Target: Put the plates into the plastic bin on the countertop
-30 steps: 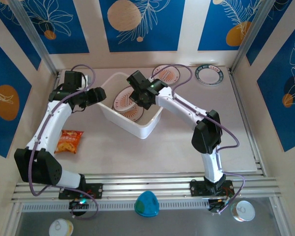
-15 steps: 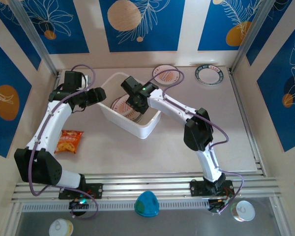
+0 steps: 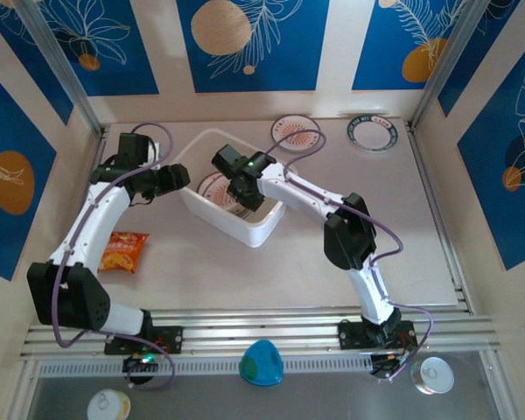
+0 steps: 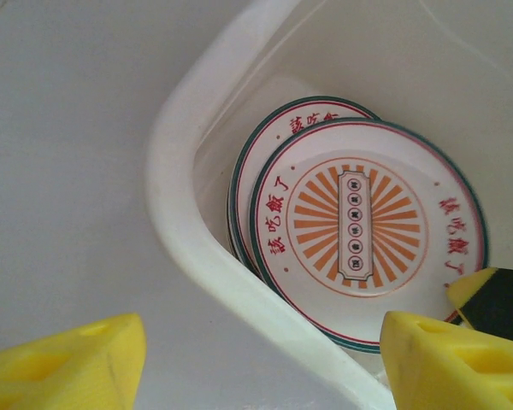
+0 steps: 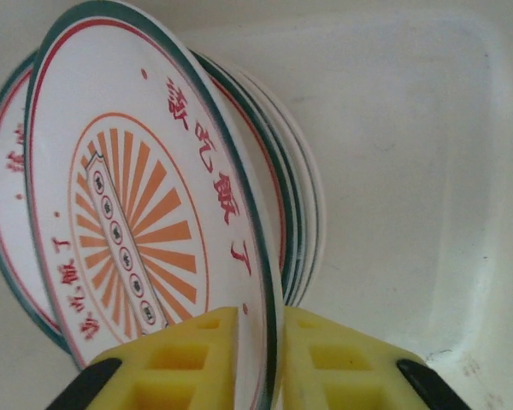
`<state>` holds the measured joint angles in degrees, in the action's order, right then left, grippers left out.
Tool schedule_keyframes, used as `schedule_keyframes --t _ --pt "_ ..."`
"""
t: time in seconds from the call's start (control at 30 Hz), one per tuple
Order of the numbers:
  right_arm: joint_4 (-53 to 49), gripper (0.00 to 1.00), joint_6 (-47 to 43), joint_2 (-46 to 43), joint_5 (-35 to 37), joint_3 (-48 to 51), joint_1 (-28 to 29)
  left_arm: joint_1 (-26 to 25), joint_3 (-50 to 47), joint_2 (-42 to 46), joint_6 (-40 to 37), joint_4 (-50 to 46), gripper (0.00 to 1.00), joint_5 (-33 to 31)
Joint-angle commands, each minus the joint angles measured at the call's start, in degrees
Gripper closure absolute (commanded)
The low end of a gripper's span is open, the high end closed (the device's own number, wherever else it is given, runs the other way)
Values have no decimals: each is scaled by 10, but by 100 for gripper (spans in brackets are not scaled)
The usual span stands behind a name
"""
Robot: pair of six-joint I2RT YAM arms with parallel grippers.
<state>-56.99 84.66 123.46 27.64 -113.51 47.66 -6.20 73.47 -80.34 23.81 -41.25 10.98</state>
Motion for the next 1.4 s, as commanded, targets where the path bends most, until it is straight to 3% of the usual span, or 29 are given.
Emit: schedule_keyframes --t 0.0,0.43,0.63,0.93,1.13,1.37 --pt "-14 75 19 7 -11 12 1 7 -5 21 -9 3 27 15" --pt "-6 46 -13 -40 -9 20 6 6 -5 31 23 -2 27 26" --pt "35 41 -144 -130 103 23 36 -2 -6 36 50 -16 28 23" --pt "129 33 -283 -286 99 156 -9 -53 6 26 74 -30 28 -19" --pt "215 35 -340 -371 3 257 -118 -71 22 11 80 -32 28 -37" --pt "213 38 -347 -350 -142 269 -264 -84 45 -3 77 -37 28 -60"
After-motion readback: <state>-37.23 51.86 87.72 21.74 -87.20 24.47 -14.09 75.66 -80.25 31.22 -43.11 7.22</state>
